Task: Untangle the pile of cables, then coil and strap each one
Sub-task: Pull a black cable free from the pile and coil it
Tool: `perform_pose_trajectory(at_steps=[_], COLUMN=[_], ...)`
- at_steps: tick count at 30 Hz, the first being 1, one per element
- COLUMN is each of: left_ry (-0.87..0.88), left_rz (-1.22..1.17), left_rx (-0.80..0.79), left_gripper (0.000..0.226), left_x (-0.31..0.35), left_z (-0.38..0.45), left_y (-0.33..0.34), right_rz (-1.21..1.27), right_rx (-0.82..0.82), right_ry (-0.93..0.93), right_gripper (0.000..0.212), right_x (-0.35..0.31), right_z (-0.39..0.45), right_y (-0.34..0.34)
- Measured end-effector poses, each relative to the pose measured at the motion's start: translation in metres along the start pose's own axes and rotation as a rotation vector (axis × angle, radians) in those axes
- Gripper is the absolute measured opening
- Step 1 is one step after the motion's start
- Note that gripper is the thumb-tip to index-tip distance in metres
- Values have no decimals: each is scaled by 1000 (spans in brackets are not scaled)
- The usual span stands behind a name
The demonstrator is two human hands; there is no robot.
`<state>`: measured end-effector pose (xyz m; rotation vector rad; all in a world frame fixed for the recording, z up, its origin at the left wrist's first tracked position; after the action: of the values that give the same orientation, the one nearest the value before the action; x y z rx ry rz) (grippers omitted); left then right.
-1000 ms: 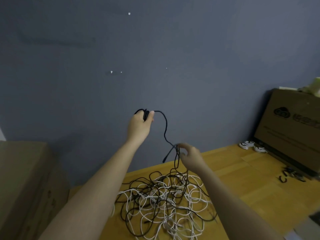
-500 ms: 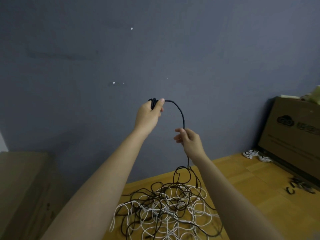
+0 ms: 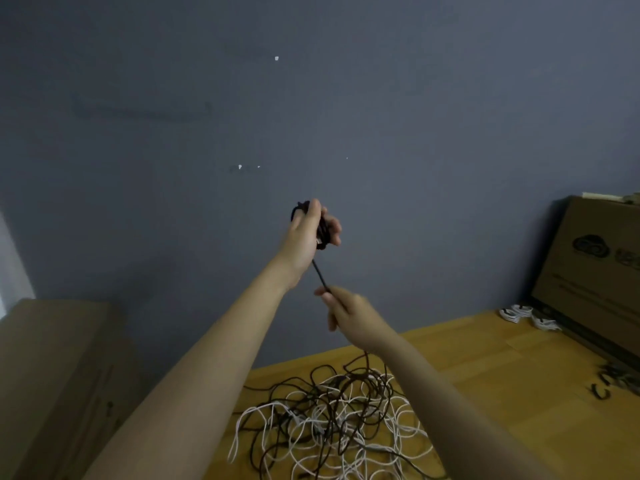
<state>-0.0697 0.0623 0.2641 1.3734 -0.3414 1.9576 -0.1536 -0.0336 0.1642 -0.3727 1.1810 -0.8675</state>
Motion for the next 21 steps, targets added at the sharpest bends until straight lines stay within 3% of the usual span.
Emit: perform_pose_trajectory(at_steps=[3,6,8,11,14,18,21], left_ry=[46,-61,-137,-167,-202,-257,-298], left_rz=[605,996,1139,1128,991,682,482], left_rx=[56,-103,-212,-307,-403,-488,-480], left_gripper=[36,42,47,61,68,51,43], left_x=[-23,-40,-48,-53,-49,-38,-29], left_z=[-1,-7,-16,-31,-45,-49,-46], left_y=[-22,-44,-49,-46,-37,-30,-33], right_rz=[136,239,171,-43,-97,-5,241], right_rx=[-2,109,153,176,224,281,285], right_ry=[-27,-24,-53,-140,-188,-157,-40], right_gripper=[21,13,12,10,8,10,12], right_x=[-2,-5,-7,-10,-16,-14,0], right_z=[-19,-25,-22,-15,-8,5,11], right_y=[11,4,-9,-32,-51,-60,-53])
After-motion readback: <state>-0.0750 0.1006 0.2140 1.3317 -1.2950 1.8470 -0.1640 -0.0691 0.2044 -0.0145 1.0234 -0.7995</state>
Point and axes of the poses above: each hand's wrist, its own z-axis towards the middle knuckle, its own y-axis out of the palm, x = y × z, the point moved 1 cm from there along z, towards the middle knuckle, and after that the axes turned 5 degrees about -y, right-handed, at the moved point
